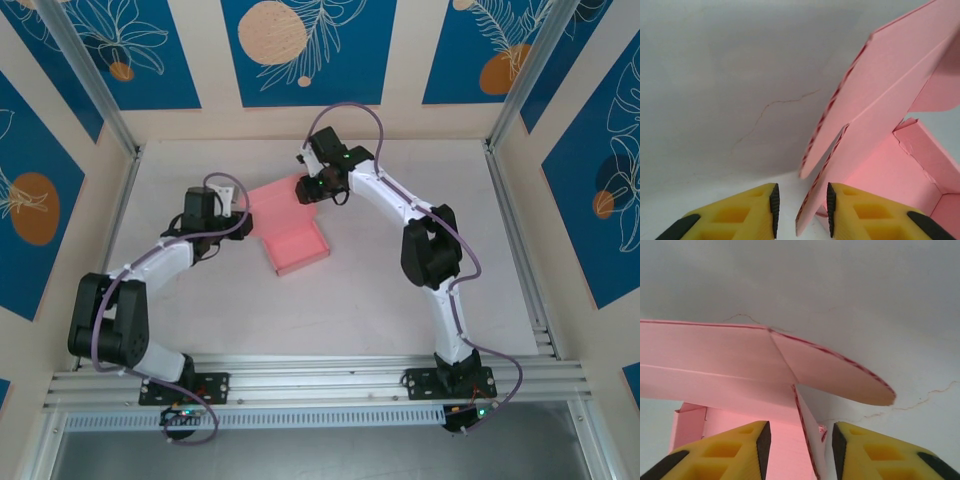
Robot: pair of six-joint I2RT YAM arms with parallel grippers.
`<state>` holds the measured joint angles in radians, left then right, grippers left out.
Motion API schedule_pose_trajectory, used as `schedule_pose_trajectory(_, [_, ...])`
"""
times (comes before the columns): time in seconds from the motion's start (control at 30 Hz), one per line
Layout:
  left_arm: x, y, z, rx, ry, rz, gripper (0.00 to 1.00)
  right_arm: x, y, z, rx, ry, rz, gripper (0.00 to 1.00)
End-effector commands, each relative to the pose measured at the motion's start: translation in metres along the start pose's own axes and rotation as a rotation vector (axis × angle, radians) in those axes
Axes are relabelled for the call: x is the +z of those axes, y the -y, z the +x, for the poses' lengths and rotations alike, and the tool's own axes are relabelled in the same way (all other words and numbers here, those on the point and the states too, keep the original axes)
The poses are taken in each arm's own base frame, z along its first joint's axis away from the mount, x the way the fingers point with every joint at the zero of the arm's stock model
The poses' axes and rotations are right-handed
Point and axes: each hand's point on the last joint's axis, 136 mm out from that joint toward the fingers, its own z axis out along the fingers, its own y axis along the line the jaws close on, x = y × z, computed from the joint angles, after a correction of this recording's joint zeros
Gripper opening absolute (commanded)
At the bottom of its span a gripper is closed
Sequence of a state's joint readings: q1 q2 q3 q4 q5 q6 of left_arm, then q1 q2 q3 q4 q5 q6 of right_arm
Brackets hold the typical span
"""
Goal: Fold the paper box
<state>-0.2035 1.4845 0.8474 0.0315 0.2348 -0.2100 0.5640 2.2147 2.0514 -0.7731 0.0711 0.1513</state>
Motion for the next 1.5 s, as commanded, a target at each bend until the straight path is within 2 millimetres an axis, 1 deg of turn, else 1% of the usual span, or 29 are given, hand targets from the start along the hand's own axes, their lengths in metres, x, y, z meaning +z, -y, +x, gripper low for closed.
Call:
schedule_pose_trajectory(0.0, [0.005,0.013,-0.021,0.029,0.047,0.018,0.31,0.004,-0.009,-0.002,-0.006,0.002,-0.006,0.36])
schedule_pose_trajectory(0.13, [0.012,0.022,-0.022,0.053,0.035,0.014,0.28,0.007,-0.009,0.000,-0.008,-0.001,0.019,0.31])
schedule_pose_trajectory(0.3, [0.018,0.026,-0.023,0.065,0.040,-0.028,0.19,0.009,-0.010,0.003,-0.012,0.000,0.060,0.20])
schedule_pose_trajectory(0.43, [0.020,0.028,-0.029,0.072,0.065,-0.067,0.13,0.006,-0.009,0.005,-0.016,0.022,0.112,0.16])
schedule_pose_trajectory(0.53, [0.020,0.031,-0.036,0.053,0.101,-0.085,0.07,0.002,-0.008,0.006,-0.021,0.053,0.154,0.12])
schedule_pose_trajectory(0.6, [0.021,0.032,-0.044,0.022,0.130,-0.104,0.03,-0.005,-0.009,0.004,-0.020,0.085,0.182,0.07])
schedule_pose_trajectory(0.7, [0.022,0.039,-0.057,-0.013,0.179,-0.109,0.02,-0.015,-0.010,0.001,-0.022,0.147,0.223,0.02])
schedule_pose_trajectory(0.87, [0.027,0.064,-0.085,-0.006,0.239,-0.084,0.03,-0.032,-0.008,-0.009,-0.040,0.252,0.316,0.02])
schedule_pose_trajectory(1.0, [0.030,0.086,-0.104,0.001,0.277,-0.057,0.04,-0.045,-0.001,-0.018,-0.039,0.331,0.375,0.02])
schedule_pose_trajectory(1.1, [0.038,0.094,-0.106,-0.022,0.293,-0.057,0.06,-0.048,0.001,-0.020,-0.030,0.384,0.397,0.02])
schedule_pose_trajectory(1.33, [0.065,0.098,-0.091,-0.118,0.318,-0.071,0.03,-0.038,0.001,-0.021,0.010,0.472,0.404,0.02])
schedule_pose_trajectory(1.4, [0.070,0.104,-0.092,-0.124,0.337,-0.056,0.01,-0.038,0.001,-0.023,0.008,0.501,0.408,0.02])
schedule_pose_trajectory(1.47, [0.075,0.108,-0.098,-0.125,0.356,-0.054,0.00,-0.040,0.001,-0.028,0.008,0.531,0.402,0.02])
